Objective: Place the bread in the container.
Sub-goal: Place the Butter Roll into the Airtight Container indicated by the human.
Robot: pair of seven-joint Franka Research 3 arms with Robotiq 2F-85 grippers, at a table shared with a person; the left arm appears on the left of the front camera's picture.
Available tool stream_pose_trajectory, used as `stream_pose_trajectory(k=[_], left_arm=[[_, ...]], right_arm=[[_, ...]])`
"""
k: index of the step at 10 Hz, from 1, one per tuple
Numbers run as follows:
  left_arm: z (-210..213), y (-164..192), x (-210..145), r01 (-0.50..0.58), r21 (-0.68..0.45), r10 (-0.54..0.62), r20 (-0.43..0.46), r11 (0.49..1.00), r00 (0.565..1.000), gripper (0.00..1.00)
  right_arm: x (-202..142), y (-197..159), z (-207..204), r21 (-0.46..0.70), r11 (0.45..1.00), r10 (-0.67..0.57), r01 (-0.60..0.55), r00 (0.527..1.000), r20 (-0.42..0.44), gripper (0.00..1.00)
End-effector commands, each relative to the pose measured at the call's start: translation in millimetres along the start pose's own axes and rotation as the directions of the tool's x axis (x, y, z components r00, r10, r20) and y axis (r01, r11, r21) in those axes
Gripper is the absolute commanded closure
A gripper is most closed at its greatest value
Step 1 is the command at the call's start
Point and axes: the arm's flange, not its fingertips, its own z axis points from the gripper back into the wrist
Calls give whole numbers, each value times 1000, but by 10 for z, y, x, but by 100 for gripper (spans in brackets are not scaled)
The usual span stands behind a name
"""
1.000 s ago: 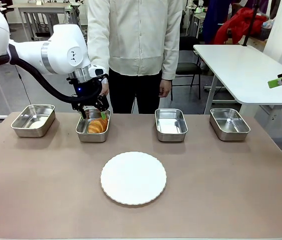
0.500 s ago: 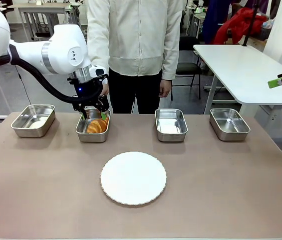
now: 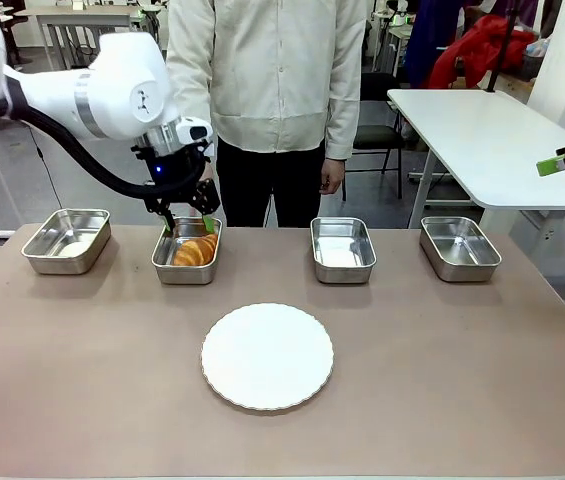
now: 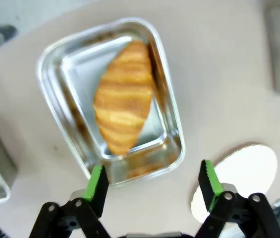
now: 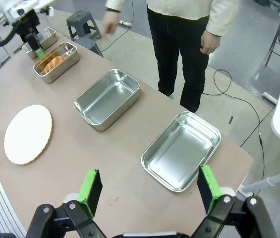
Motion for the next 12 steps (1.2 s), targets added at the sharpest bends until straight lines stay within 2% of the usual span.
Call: stream_pose_trajectory(k=[1, 2, 3, 5, 6, 7, 9, 11, 12], left_arm=[[361, 39, -732, -5, -70, 12, 102, 998, 995, 8], [577, 62, -995, 19, -108, -3, 148, 994, 989, 8], [611, 121, -1270, 24, -120, -3, 170, 993, 985, 8], [656, 107, -1747, 52, -83, -32, 217, 995, 976, 8], [611, 55, -1990, 81, -101, -55, 233, 992, 971, 8], [621, 22, -2128, 93, -78, -72, 238, 993, 969, 8], [528, 12, -2263, 85, -65, -69, 215, 994, 974, 8], [471, 41, -2224, 63, -77, -46, 204, 995, 978, 8], [422, 71, -2144, 71, -69, -60, 151, 995, 987, 8]], right_arm=[[17, -1, 9, 6, 1000, 1, -2, 1000, 18, 0], [17, -1, 9, 6, 1000, 1, -2, 1000, 18, 0], [17, -1, 9, 6, 1000, 1, -2, 1000, 18, 0], [17, -1, 9, 6, 1000, 1, -2, 1000, 18, 0], [17, -1, 9, 6, 1000, 1, -2, 1000, 18, 0], [17, -1, 9, 6, 1000, 1, -2, 1000, 18, 0], [17, -1, 9, 6, 1000, 1, -2, 1000, 18, 0], [17, -1, 9, 6, 1000, 1, -2, 1000, 18, 0], [17, -1, 9, 6, 1000, 1, -2, 1000, 18, 0]])
